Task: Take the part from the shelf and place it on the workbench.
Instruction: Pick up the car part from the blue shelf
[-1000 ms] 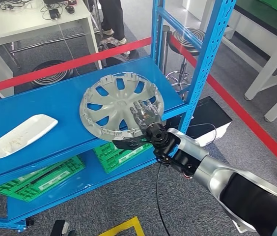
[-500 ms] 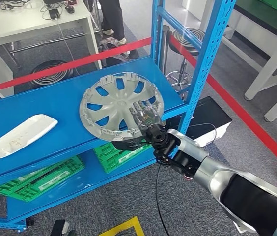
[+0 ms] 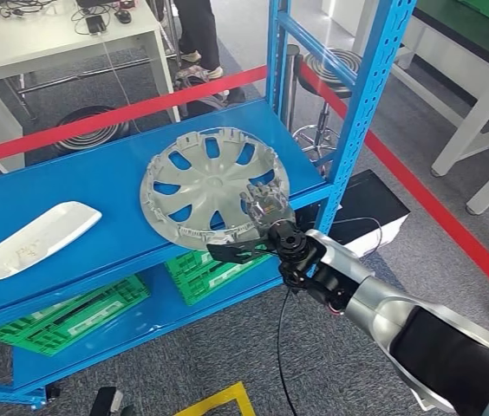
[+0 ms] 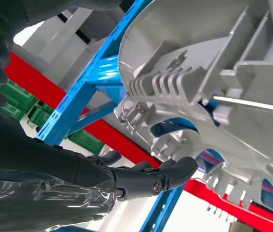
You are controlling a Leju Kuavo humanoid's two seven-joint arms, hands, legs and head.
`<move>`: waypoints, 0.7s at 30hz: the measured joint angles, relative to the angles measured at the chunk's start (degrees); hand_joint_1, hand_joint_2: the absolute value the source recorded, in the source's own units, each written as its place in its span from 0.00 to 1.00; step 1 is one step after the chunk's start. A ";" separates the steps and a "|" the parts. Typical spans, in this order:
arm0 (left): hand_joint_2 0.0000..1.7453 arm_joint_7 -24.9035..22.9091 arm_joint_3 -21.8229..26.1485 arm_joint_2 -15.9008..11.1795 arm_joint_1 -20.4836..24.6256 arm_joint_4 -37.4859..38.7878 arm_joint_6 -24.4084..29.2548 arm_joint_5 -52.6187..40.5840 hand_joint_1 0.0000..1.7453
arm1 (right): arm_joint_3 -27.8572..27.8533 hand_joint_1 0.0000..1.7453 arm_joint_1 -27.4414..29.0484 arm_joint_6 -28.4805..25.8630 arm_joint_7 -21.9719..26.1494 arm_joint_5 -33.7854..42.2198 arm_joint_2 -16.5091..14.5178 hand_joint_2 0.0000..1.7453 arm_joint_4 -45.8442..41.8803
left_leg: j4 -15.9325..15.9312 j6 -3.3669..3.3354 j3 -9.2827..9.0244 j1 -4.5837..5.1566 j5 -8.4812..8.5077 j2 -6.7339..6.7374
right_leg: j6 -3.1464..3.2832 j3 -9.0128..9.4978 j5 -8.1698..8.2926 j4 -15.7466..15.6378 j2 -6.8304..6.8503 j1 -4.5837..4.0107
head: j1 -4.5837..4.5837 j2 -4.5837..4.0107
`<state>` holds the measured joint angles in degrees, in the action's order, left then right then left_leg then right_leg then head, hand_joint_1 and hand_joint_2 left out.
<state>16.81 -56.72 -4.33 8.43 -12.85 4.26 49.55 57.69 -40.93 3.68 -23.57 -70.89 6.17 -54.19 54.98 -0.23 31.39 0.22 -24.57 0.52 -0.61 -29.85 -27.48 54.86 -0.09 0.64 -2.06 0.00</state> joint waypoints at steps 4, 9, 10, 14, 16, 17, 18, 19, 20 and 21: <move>0.00 0.00 0.00 0.00 -0.02 0.00 -0.01 0.00 0.00 | -0.24 0.00 -0.03 -1.29 0.38 0.37 -0.32 1.00 2.17 | 0.00 0.00 0.00 0.00 0.00 0.00 | 0.00 0.00 0.00 0.00 0.00 0.00 | 0.00 -0.01; 0.00 0.00 0.00 0.00 -0.04 0.00 -0.02 0.00 0.00 | -0.27 0.00 -0.36 -3.05 1.16 0.29 -1.12 1.00 5.73 | -0.01 0.00 0.01 0.00 0.00 -0.01 | 0.00 0.01 0.00 0.00 0.02 0.00 | 0.00 -0.01; 0.00 0.00 0.00 0.00 -0.04 0.00 -0.02 0.00 0.00 | -0.26 0.00 -0.53 -3.29 1.35 0.20 -1.27 1.00 6.31 | -0.01 0.00 0.01 0.00 0.00 -0.01 | 0.00 0.01 0.00 0.00 0.02 0.00 | 0.00 0.00; 0.00 0.00 0.00 0.02 -0.04 0.00 -0.02 -0.02 0.00 | -0.24 0.00 -1.28 -3.64 1.85 0.04 -1.91 1.00 8.32 | 0.00 0.00 0.00 0.00 0.00 -0.01 | 0.00 0.01 0.00 0.00 0.03 0.00 | 0.00 -0.01; 0.00 0.00 0.00 0.02 -0.05 0.00 -0.01 -0.02 0.00 | -0.23 0.00 -1.53 -3.66 1.91 0.03 -2.20 1.00 9.09 | 0.00 0.00 0.00 0.00 0.00 -0.02 | 0.00 0.02 0.00 0.00 0.03 0.00 | 0.00 -0.01; 0.00 0.00 0.00 0.02 -0.05 0.00 -0.01 -0.02 0.00 | -0.23 0.00 -1.62 -3.67 1.91 0.03 -2.33 1.00 9.40 | 0.00 0.00 0.00 0.00 0.00 -0.02 | 0.00 0.02 0.00 0.00 0.03 0.00 | 0.00 -0.02; 0.00 0.00 0.00 0.02 -0.05 0.00 -0.02 -0.02 0.00 | -0.23 0.00 -1.69 -3.67 1.91 0.03 -2.41 1.00 9.67 | 0.00 0.00 0.00 0.00 0.00 -0.02 | 0.00 0.02 0.00 0.00 0.03 0.00 | -0.01 -0.01; 0.00 0.00 0.00 0.02 -0.05 0.00 -0.02 -0.02 0.00 | -0.23 0.00 -1.73 -3.68 1.91 0.03 -2.50 1.00 9.90 | 0.00 0.00 0.00 0.00 0.00 -0.02 | 0.00 0.01 0.00 0.00 0.03 0.00 | -0.01 -0.01; 0.00 0.00 0.00 0.02 -0.05 0.00 -0.02 -0.02 0.00 | -0.23 0.00 -1.76 -3.68 1.91 0.03 -2.59 1.00 10.14 | 0.00 0.00 0.00 0.00 0.00 -0.02 | 0.00 0.01 0.00 0.00 0.03 0.00 | -0.01 -0.01; 0.00 0.00 0.00 0.02 -0.05 0.00 -0.02 -0.02 0.00 | -0.23 0.00 -1.79 -3.68 1.90 0.03 -2.67 1.00 10.35 | 0.00 0.00 0.00 0.00 0.00 -0.02 | 0.00 0.01 0.00 0.00 0.03 0.00 | -0.01 -0.01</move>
<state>16.81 -56.72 -4.31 8.38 -12.85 4.24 49.53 57.46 -42.72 0.00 -21.67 -70.86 3.51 -43.84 54.98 -0.23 31.39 0.22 -24.57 0.51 -0.61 -29.84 -27.48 54.86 -0.06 0.64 -2.07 -0.01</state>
